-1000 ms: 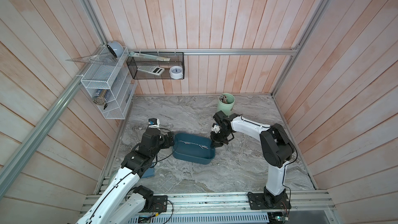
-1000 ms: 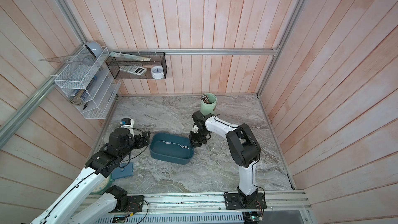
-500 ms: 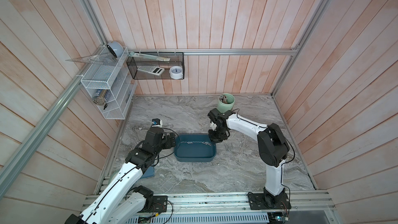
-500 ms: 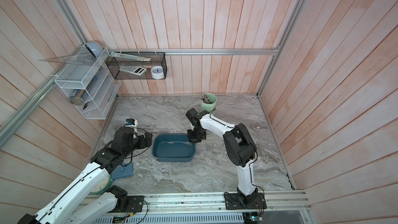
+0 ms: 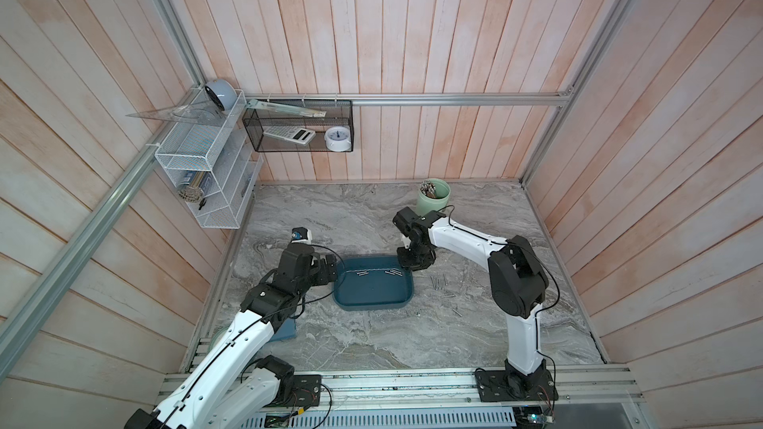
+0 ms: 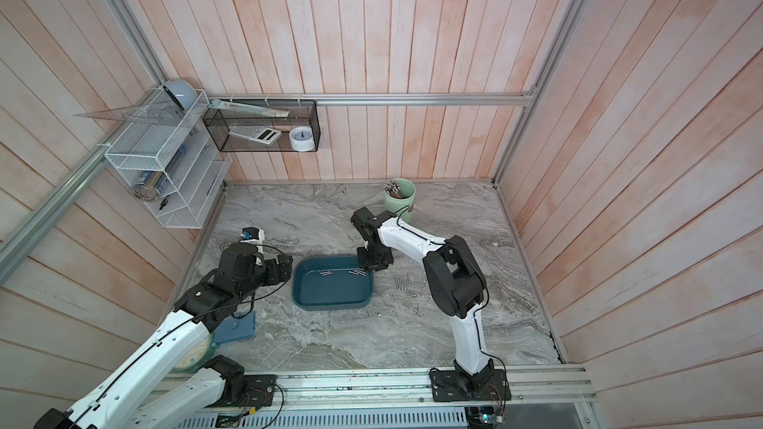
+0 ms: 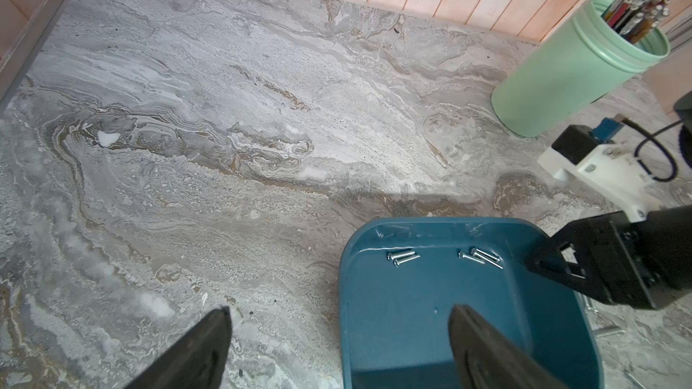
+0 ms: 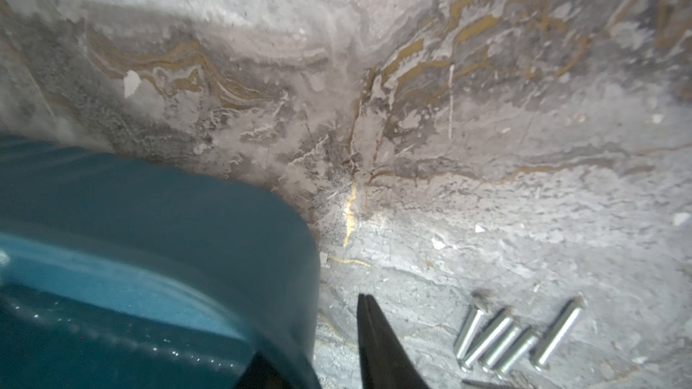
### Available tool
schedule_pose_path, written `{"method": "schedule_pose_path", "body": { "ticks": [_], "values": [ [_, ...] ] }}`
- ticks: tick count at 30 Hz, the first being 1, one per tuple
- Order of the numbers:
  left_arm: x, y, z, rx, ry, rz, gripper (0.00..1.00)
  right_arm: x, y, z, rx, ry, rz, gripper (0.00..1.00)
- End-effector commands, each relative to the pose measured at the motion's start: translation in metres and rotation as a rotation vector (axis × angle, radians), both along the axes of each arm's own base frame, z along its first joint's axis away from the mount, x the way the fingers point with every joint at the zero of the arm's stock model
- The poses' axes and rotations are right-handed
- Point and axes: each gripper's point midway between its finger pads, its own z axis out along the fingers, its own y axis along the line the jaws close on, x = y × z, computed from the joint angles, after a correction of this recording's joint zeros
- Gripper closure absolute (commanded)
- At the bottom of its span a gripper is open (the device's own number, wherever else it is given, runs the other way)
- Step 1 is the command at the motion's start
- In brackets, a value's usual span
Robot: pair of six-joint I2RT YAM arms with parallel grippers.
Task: Take out the screws from the storage box
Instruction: Adjust the storage box at the center of the board, then pick up the screw from the storage box.
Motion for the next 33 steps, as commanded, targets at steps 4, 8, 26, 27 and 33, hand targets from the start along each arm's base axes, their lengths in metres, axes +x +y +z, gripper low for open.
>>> {"method": "schedule_pose_path", "body": {
  "ticks": [4, 8, 26, 27, 33],
  "values": [
    [0.000, 0.000, 0.001, 0.017, -0.005, -0.010, 0.04, 0.011, -0.011, 0.046, -0.005, -0.133, 0.011, 0.69],
    [0.000, 0.000, 0.001, 0.018, -0.004, -0.010, 0.04, 0.011, -0.014, 0.071, 0.021, -0.209, 0.028, 0.73],
    [0.000, 0.001, -0.001, 0.023, 0.006, -0.007, 0.04, -0.021, 0.052, 0.047, -0.016, -0.180, 0.334, 0.83],
    [0.000, 0.000, -0.001, 0.021, 0.005, -0.007, 0.04, -0.021, 0.055, 0.043, -0.022, -0.178, 0.344, 0.83],
    [0.000, 0.001, -0.001, 0.023, 0.005, -0.007, 0.04, -0.014, 0.059, 0.018, -0.073, -0.145, 0.356, 0.83]
  ]
}}
